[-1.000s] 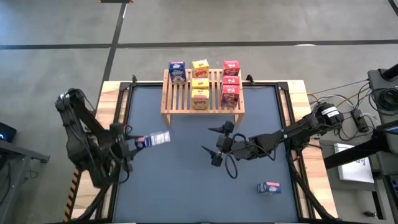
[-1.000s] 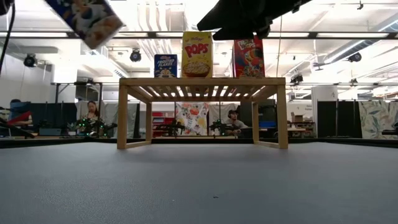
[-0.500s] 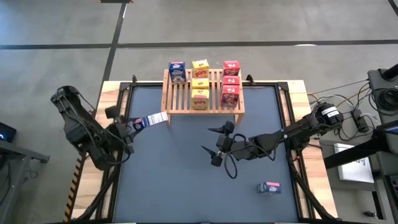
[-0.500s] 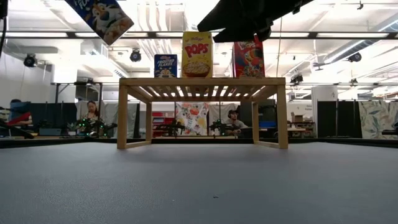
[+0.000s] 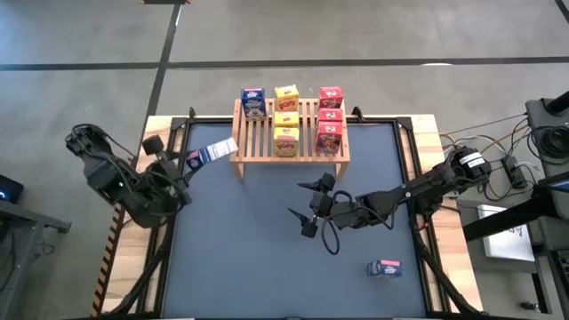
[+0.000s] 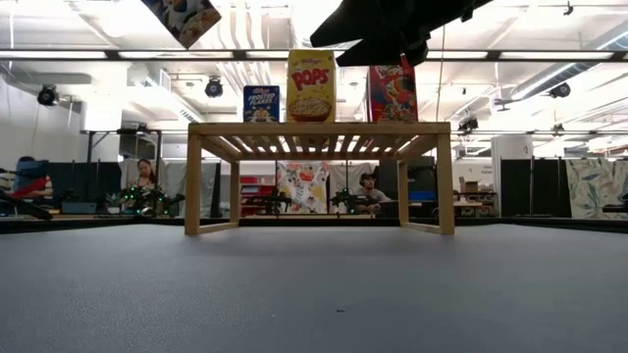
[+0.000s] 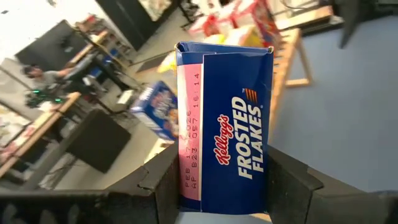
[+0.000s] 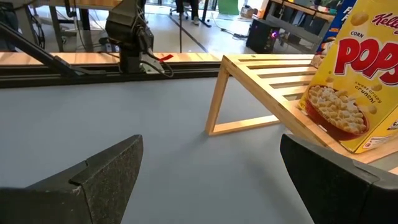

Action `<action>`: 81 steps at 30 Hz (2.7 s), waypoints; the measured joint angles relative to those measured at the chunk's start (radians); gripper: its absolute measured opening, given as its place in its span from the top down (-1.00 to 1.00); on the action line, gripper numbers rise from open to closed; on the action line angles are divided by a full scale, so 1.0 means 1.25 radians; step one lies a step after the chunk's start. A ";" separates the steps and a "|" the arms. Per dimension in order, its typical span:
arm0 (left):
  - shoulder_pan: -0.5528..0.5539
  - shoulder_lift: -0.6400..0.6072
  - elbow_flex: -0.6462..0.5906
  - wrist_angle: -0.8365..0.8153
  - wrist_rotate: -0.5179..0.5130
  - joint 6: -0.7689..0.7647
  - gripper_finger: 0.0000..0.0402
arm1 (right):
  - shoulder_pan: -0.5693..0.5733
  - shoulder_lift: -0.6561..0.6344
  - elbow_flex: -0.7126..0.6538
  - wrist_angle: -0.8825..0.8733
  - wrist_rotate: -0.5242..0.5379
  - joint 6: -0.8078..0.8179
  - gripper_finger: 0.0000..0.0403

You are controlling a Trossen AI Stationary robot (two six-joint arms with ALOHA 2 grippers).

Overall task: Stack cereal on shelf
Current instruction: Put the left blue cereal box on the shelf aligned with the blue cereal box

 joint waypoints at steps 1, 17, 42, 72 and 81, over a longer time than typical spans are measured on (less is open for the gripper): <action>0.009 0.000 0.008 0.000 -0.007 0.012 0.16 | 0.000 0.000 0.000 0.001 0.000 0.000 -0.83; 0.145 -0.011 0.019 0.017 0.052 0.019 0.16 | 0.000 0.000 0.000 0.001 -0.002 0.000 -0.83; 0.346 -0.062 -0.121 0.369 0.257 0.305 0.16 | 0.000 0.000 0.000 0.004 -0.002 -0.011 -0.83; 0.804 -0.091 -0.113 0.493 0.734 0.672 0.16 | 0.000 0.000 0.000 -0.012 -0.001 -0.010 -0.83; 0.966 -0.011 -0.009 0.489 0.946 0.751 0.16 | 0.000 0.001 0.000 -0.014 -0.001 -0.008 -0.83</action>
